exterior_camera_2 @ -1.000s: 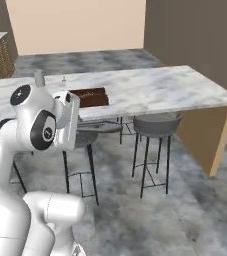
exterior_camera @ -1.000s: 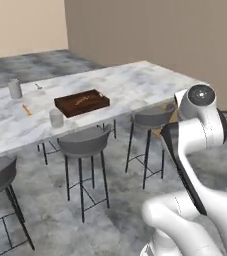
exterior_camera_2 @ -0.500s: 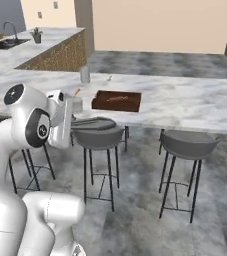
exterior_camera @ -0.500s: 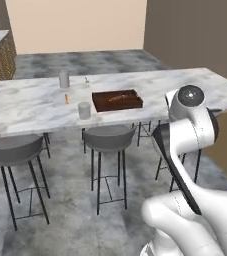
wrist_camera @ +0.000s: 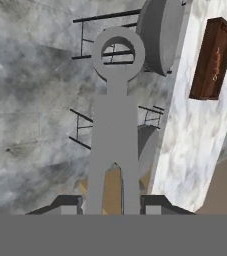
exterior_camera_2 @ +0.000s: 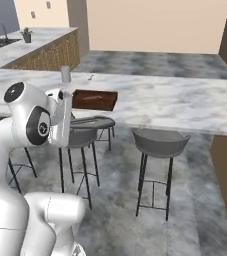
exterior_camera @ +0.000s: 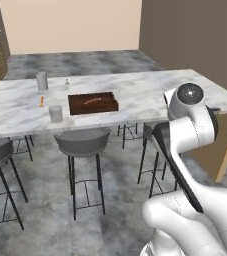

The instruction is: Take the tongs from the drawer on the left and place them on the dining counter next to the tray containing the kebab skewer.

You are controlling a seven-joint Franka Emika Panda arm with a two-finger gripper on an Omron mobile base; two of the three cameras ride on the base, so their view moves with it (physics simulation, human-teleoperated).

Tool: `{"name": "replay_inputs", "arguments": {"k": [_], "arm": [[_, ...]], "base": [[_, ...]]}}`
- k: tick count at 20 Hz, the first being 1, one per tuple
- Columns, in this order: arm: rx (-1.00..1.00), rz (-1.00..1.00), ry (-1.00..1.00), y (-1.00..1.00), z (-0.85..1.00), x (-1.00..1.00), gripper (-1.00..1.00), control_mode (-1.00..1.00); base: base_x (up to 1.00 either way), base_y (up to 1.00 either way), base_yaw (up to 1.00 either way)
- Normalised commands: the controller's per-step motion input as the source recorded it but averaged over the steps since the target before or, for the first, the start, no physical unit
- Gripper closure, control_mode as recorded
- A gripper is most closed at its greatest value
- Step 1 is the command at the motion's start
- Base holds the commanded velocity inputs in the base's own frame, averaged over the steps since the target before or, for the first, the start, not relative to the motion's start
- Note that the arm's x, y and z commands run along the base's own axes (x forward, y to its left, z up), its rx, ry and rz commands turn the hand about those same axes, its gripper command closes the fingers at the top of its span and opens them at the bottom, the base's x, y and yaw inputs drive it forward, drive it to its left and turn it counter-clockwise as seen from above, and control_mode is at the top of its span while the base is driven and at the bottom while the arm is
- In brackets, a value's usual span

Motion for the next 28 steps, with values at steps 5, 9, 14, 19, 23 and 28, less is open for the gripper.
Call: {"name": "replay_inputs", "arguments": {"k": [5,9,14,19,23,28], "arm": [[0.00,0.00,0.00,0.00,0.00,0.00,1.00,1.00],[0.00,0.00,0.00,0.00,0.00,0.00,1.00,1.00],[0.00,0.00,0.00,0.00,0.00,0.00,1.00,1.00],[0.00,0.00,0.00,0.00,0.00,0.00,1.00,1.00],[0.00,0.00,0.00,0.00,0.00,0.00,1.00,1.00],[0.00,0.00,0.00,0.00,0.00,0.00,1.00,1.00]], "base": [[0.60,-0.07,0.00],[0.64,-0.07,0.04],[0.59,-0.25,0.08],[0.55,-0.36,0.11],[0.40,-0.52,0.11],[0.39,-0.54,0.10]]}}
